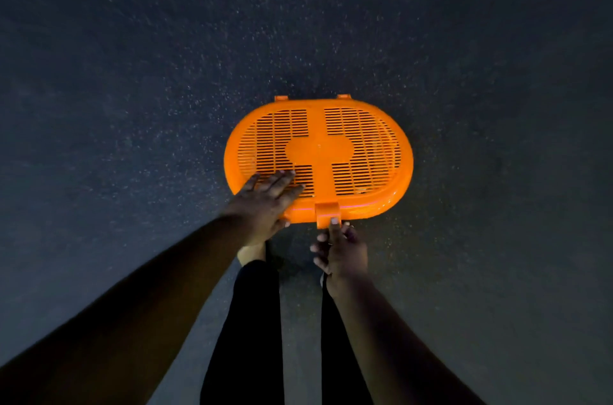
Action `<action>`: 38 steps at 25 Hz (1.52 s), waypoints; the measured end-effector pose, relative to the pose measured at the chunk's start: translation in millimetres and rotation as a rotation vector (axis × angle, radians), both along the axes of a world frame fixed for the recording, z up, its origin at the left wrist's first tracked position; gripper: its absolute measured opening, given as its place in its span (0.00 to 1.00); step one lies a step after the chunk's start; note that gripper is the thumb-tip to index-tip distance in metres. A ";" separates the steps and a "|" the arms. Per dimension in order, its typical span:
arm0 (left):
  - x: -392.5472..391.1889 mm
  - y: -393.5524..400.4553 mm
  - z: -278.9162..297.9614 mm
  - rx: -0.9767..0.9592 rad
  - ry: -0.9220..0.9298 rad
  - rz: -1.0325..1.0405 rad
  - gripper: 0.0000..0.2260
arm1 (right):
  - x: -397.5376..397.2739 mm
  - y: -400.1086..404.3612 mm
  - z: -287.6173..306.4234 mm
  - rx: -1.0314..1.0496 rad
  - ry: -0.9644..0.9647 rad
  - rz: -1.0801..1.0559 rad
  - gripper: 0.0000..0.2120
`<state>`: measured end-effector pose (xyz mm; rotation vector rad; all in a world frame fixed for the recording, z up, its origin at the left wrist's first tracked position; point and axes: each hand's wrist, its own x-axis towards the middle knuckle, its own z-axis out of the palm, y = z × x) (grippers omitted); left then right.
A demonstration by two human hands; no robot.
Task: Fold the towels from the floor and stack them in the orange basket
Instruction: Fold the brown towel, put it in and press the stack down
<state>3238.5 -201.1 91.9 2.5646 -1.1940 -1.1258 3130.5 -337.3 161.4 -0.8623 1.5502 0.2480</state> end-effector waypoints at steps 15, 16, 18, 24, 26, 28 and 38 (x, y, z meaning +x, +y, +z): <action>-30.7 -43.8 -120.6 -0.039 -0.329 0.050 0.41 | -25.8 -6.9 -138.1 0.131 0.136 -0.028 0.10; -30.7 -44.4 -124.6 -0.030 -0.340 0.050 0.41 | -23.5 -6.9 -140.8 0.130 0.133 -0.059 0.12; -30.8 -43.9 -131.5 -0.020 -0.332 0.068 0.41 | -17.0 -7.6 -144.0 0.122 0.122 -0.074 0.15; -24.4 -64.6 -121.4 -0.089 -0.396 0.137 0.40 | -9.7 -12.5 -153.6 0.284 0.120 -0.158 0.09; -18.8 -77.4 -125.2 -0.100 -0.395 0.106 0.43 | -12.8 -12.6 -158.0 0.288 0.113 -0.193 0.11; -19.5 -79.7 -133.7 -0.092 -0.401 0.076 0.46 | -12.6 -14.1 -160.7 0.282 0.115 -0.224 0.15; -19.9 -77.4 -146.4 -0.070 -0.395 0.081 0.48 | -19.8 0.5 -174.4 0.152 -0.012 -0.344 0.12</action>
